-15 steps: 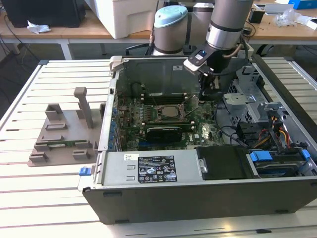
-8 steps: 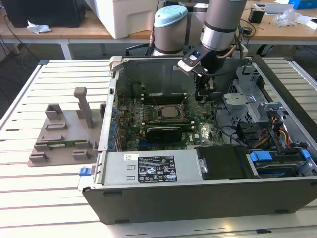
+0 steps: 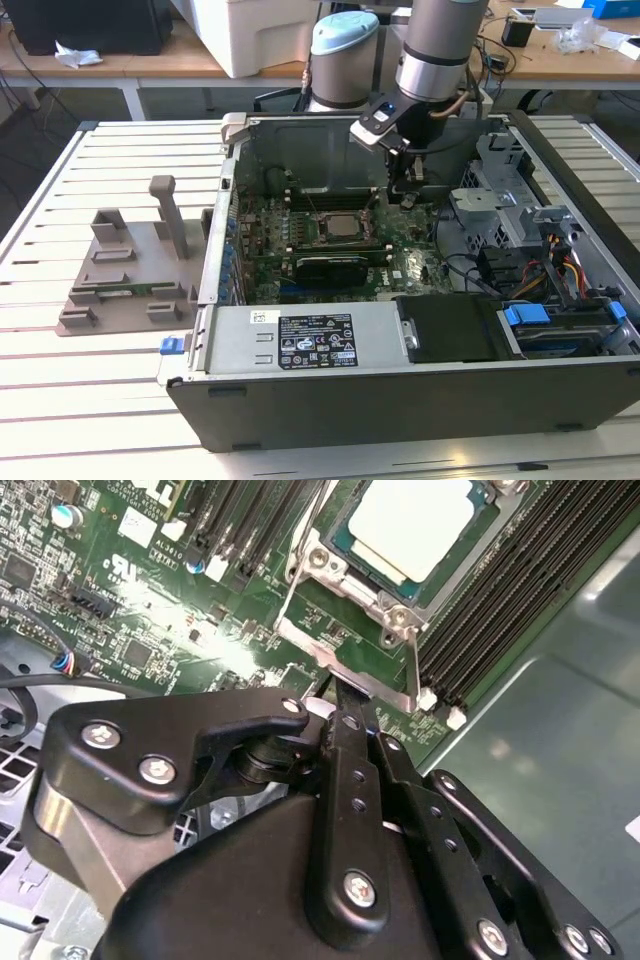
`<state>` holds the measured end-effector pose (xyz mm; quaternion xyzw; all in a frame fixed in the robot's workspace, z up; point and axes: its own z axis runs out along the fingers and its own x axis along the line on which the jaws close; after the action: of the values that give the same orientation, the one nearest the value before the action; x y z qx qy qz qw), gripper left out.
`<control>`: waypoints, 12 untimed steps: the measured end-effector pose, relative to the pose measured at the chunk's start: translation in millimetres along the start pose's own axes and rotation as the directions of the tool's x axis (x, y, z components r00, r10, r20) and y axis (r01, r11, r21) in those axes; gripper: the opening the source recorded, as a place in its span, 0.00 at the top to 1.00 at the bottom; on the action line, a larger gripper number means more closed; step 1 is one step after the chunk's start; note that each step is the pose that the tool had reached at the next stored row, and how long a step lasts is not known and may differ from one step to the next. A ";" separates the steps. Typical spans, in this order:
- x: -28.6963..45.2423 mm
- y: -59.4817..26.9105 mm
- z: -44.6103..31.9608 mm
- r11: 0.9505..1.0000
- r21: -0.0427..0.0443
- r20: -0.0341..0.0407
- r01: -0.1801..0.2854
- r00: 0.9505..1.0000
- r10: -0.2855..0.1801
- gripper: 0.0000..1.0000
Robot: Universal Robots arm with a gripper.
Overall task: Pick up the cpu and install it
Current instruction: 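Close the cpu cover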
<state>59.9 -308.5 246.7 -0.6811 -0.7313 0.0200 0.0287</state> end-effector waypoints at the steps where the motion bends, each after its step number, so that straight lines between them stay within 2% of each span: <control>1: 0.1 -1.1 0.1 1.000 0.000 0.000 0.000 1.000 0.000 0.89; 5: 0.5 -7.2 0.5 1.000 0.000 0.000 0.000 1.000 0.000 0.89; 12: 0.9 -12.6 0.9 1.000 0.000 0.000 0.000 1.000 0.000 0.89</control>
<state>47.2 -308.4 246.7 -0.6811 -0.7314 0.0200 0.0287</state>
